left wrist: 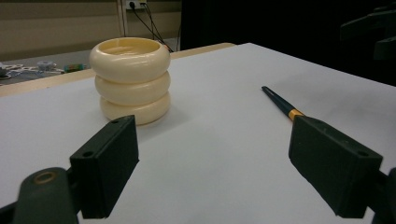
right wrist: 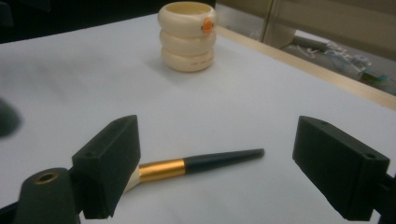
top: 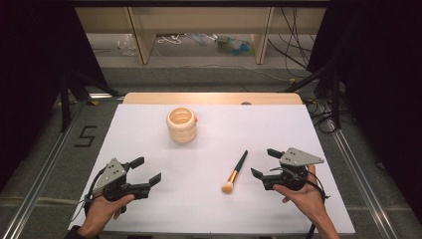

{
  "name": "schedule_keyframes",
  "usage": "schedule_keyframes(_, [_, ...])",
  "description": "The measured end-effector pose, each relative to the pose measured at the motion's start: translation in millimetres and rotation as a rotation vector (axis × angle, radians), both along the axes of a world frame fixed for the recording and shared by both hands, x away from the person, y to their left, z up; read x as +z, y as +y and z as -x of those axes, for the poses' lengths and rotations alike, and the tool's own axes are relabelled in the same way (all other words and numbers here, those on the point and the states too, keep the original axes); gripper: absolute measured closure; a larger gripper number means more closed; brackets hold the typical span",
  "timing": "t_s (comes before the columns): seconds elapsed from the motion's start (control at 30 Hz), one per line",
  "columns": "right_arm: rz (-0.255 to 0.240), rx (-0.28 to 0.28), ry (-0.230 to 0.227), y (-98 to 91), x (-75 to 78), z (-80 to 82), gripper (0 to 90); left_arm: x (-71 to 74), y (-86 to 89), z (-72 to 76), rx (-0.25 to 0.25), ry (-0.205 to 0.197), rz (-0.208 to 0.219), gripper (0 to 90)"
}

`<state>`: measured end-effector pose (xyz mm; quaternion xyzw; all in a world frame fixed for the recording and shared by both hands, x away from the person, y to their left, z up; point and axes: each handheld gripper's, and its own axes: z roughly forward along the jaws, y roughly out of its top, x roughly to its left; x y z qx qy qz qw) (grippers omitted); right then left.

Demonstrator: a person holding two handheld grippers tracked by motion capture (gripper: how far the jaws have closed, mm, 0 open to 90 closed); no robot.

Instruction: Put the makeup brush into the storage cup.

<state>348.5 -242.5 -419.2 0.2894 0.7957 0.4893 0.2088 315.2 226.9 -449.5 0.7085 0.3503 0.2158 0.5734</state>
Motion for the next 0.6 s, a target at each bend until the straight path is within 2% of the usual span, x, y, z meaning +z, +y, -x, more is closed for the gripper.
schedule_keyframes(0.1, [0.029, 0.024, 0.025, 1.4, 1.8, -5.4, 16.0, -0.2, 0.3, -0.4, -0.001, 0.001, -0.002, 15.8])
schedule_keyframes(0.13, [0.063, 0.043, 0.045, 4.3, 3.1, -11.4, 16.3, -0.1, 0.6, -0.3, 0.001, 0.003, -0.004, 15.8])
schedule_keyframes(0.23, [0.085, 0.063, 0.057, 7.0, 4.3, -15.8, 16.9, 0.0, 0.6, -0.4, 0.0, 0.002, -0.004, 15.8])
schedule_keyframes(0.27, [0.122, 0.089, 0.063, 10.3, 6.3, -20.9, 17.6, 0.0, 0.3, -0.2, 0.0, 0.003, -0.006, 15.8])
schedule_keyframes(0.3, [0.122, 0.089, 0.063, 10.3, 6.3, -20.9, 17.6, 0.0, 0.3, -0.2, 0.0, 0.003, -0.006, 15.8])
schedule_keyframes(0.37, [0.175, 0.134, 0.079, 15.9, 10.3, -29.3, 18.1, -0.1, 0.2, -0.4, -0.001, 0.003, -0.006, 15.8])
schedule_keyframes(0.43, [0.201, 0.155, 0.098, 21.0, 11.3, -34.9, 18.1, -0.1, 0.1, -0.4, 0.0, 0.002, -0.006, 15.8])
schedule_keyframes(0.5, [0.218, 0.167, 0.098, 23.5, 11.3, -38.2, 18.1, 0.0, 0.0, -0.3, 0.0, 0.002, -0.005, 15.8])
schedule_keyframes(0.53, [0.245, 0.183, 0.126, 27.8, 10.4, -43.3, 18.5, -0.1, 0.0, -0.4, -0.002, 0.001, -0.003, 15.8])
schedule_keyframes(0.57, [0.267, 0.191, 0.128, 29.7, 9.6, -46.0, 18.6, -0.2, 0.2, -0.5, -0.002, 0.001, -0.004, 15.8])
schedule_keyframes(0.6, [0.267, 0.191, 0.128, 29.7, 9.6, -46.0, 18.6, -0.2, 0.2, -0.5, -0.002, 0.001, -0.004, 15.8])
